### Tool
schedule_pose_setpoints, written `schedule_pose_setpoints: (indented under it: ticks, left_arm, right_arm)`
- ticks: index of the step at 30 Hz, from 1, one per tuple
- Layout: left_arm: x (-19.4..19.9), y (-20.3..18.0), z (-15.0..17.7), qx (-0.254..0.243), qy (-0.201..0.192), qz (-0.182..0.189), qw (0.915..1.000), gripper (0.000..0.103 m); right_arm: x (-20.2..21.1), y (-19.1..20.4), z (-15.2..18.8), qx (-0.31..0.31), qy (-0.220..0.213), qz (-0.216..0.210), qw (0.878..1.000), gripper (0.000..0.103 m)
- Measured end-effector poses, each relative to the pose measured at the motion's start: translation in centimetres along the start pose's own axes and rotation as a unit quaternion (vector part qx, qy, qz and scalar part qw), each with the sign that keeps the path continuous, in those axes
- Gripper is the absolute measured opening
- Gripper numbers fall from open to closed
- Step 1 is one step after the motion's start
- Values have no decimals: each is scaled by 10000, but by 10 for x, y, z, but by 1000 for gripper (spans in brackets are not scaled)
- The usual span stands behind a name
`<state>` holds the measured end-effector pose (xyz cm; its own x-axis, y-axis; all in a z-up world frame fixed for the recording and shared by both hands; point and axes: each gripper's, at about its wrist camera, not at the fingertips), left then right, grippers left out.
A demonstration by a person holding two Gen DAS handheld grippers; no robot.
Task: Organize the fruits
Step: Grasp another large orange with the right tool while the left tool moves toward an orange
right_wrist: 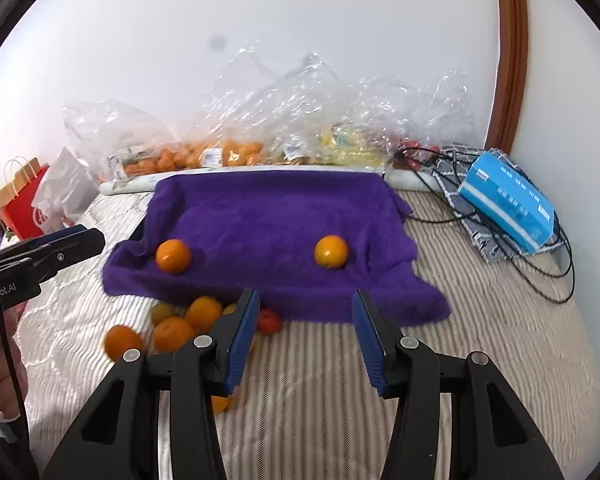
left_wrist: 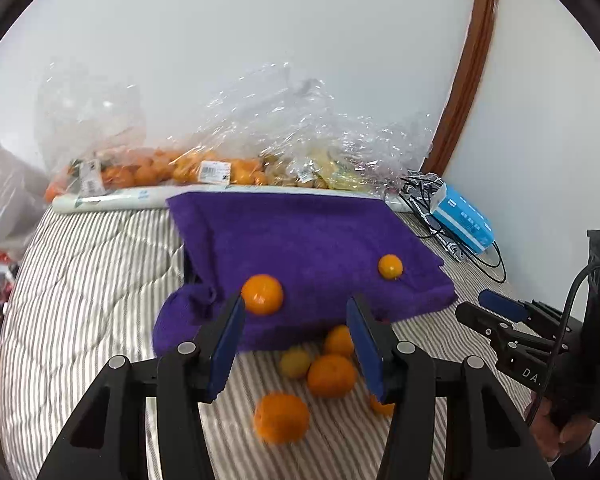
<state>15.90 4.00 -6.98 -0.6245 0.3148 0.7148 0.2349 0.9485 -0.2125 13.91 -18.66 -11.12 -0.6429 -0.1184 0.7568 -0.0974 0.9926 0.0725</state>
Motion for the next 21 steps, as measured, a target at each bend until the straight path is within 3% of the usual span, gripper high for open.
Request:
schedule_pose_setpoints:
  ticks: [7,14,21]
  left_arm:
    - [1,13,25,126,139,-113,9998,50]
    - [-9,37,43,265,416,-281,9984,52]
    - [-25,59,55,524,622,-166,9965,55]
  right_arm:
    - [-7,11,15,-99,291,-243,9992,49]
    - [-21,22,29,-169,303,-322,9989,49]
    - [-37,24,32,-294,545,-437,9971,50]
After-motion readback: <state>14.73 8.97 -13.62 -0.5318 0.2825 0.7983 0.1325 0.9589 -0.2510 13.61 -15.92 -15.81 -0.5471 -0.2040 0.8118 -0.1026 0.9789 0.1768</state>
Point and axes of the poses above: each gripper's, at about its wrist camera, not at the fingertips, and x roughly against the way its jaws point, y to its left, z to its underside, and after that the axes turned 7 degrees about y, right-handed
